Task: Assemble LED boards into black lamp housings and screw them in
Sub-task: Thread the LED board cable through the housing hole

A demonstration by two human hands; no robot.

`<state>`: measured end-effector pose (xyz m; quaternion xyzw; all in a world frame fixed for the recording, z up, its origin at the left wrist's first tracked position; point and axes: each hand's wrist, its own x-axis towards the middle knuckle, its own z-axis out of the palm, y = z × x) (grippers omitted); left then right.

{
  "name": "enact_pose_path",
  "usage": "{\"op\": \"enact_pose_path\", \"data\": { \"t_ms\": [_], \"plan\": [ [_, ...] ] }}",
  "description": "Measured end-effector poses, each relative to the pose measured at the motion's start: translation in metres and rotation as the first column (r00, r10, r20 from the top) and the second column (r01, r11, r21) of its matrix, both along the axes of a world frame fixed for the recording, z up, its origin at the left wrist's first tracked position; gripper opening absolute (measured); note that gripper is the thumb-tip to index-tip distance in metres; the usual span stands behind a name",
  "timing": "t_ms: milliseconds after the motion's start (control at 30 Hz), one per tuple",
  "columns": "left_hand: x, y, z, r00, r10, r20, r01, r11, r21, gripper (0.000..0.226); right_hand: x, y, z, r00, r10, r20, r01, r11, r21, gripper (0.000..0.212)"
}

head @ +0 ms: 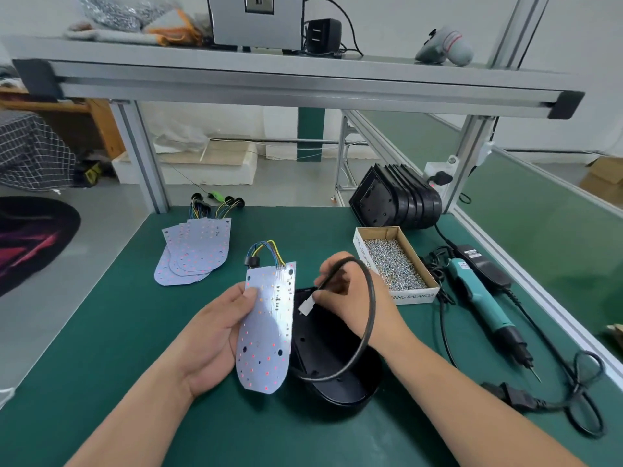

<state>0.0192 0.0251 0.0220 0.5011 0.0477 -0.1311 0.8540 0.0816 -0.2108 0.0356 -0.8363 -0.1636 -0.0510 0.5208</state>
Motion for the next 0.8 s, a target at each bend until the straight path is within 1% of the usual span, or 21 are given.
{"op": "enact_pose_path", "data": {
  "t_ms": [67, 167, 267, 333, 433, 467, 533, 600, 700, 800],
  "plan": [
    [0.000, -0.001, 0.000, 1.000, -0.004, 0.015, 0.004, 1.000, -0.021, 0.042, -0.002, 0.001, 0.001, 0.998, -0.018, 0.066, 0.027, 0.990, -0.140, 0.033],
    [0.000, -0.001, -0.001, 0.999, -0.014, 0.029, 0.015, 0.999, -0.042, 0.042, -0.006, 0.004, 0.001, 0.979, -0.020, 0.202, 0.079, 0.955, -0.287, 0.031],
    [0.000, 0.001, -0.002, 0.999, -0.018, 0.038, 0.019, 0.999, -0.039, 0.042, -0.009, 0.010, 0.000, 0.942, 0.095, 0.321, 0.050, 0.908, -0.415, 0.034],
    [0.000, 0.001, -0.001, 0.999, -0.016, 0.037, 0.018, 0.998, -0.055, 0.042, -0.010, 0.011, -0.001, 0.925, 0.153, 0.348, 0.006, 0.909, -0.416, 0.031],
    [-0.001, -0.003, -0.002, 0.999, -0.008, 0.053, 0.012, 0.997, -0.081, 0.043, -0.010, 0.013, -0.004, 0.925, 0.154, 0.347, -0.006, 0.920, -0.391, 0.028],
    [-0.001, -0.004, -0.003, 0.998, -0.009, 0.060, 0.014, 0.996, -0.086, 0.043, -0.008, 0.014, -0.004, 0.934, 0.137, 0.331, -0.003, 0.928, -0.373, 0.026],
    [0.000, -0.006, -0.003, 0.998, -0.004, 0.062, 0.011, 0.994, -0.109, 0.043, -0.003, 0.010, -0.003, 0.961, 0.102, 0.258, -0.026, 0.960, -0.280, 0.021],
    [0.000, -0.006, -0.004, 0.998, -0.007, 0.061, 0.014, 0.992, -0.123, 0.043, 0.001, 0.001, -0.003, 0.968, 0.135, 0.211, -0.081, 0.966, -0.245, 0.016],
    [0.001, -0.006, -0.006, 0.998, -0.015, 0.063, 0.022, 0.993, -0.113, 0.040, 0.002, -0.012, -0.010, 0.939, 0.221, 0.263, -0.129, 0.936, -0.328, 0.014],
    [0.001, -0.004, -0.006, 0.995, -0.040, 0.096, 0.048, 0.996, -0.081, 0.038, 0.006, -0.014, -0.012, 0.896, 0.207, 0.393, -0.034, 0.914, -0.404, 0.012]
  ]
}}
